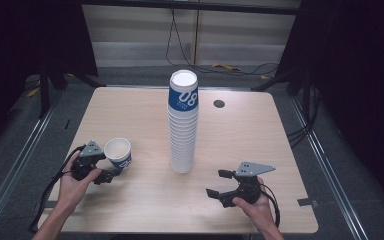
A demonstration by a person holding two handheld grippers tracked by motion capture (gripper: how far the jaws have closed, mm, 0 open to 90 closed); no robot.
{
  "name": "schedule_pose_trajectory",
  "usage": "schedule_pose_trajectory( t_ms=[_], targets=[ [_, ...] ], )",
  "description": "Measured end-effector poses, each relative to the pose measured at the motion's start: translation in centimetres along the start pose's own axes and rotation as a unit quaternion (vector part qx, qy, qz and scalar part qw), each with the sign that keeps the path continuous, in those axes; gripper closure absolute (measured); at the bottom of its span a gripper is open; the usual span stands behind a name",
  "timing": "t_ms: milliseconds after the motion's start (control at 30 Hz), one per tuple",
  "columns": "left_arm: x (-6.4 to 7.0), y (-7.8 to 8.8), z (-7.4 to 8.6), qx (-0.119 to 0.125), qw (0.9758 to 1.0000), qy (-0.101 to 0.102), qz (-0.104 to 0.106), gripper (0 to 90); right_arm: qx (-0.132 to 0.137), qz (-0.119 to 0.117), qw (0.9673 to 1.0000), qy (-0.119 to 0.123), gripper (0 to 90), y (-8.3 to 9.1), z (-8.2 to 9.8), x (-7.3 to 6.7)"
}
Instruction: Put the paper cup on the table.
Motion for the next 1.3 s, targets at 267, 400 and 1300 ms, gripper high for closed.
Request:
schedule_pose_trajectory(
  t_ms=[267,400,1300],
  targets=[
    [2.1,1.8,1.1,0.031,0.9991,0.004,0.028,16.3,0.003,0.004,1.0,-0.002,15.2,0.1,0.1,0.0],
    [2.9,2.4,1.7,0.04,0.9988,0.02,0.02,16.3,0.008,0.011,0.9999,-0.003,15.2,0.3,0.0,0.0],
    [10.8,-0.2,2.4,0.071,0.9917,0.012,0.107,16.2,-0.014,0.08,0.9966,-0.011,17.9,0.1,1.1,-0.7]
  ],
)
Point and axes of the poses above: each handheld gripper's, and its own axes: y roughly backward along the jaws, z roughly out of its underside, x roughly to its right, the point moved 2 cm from there along -y, roughly forward along the jaws
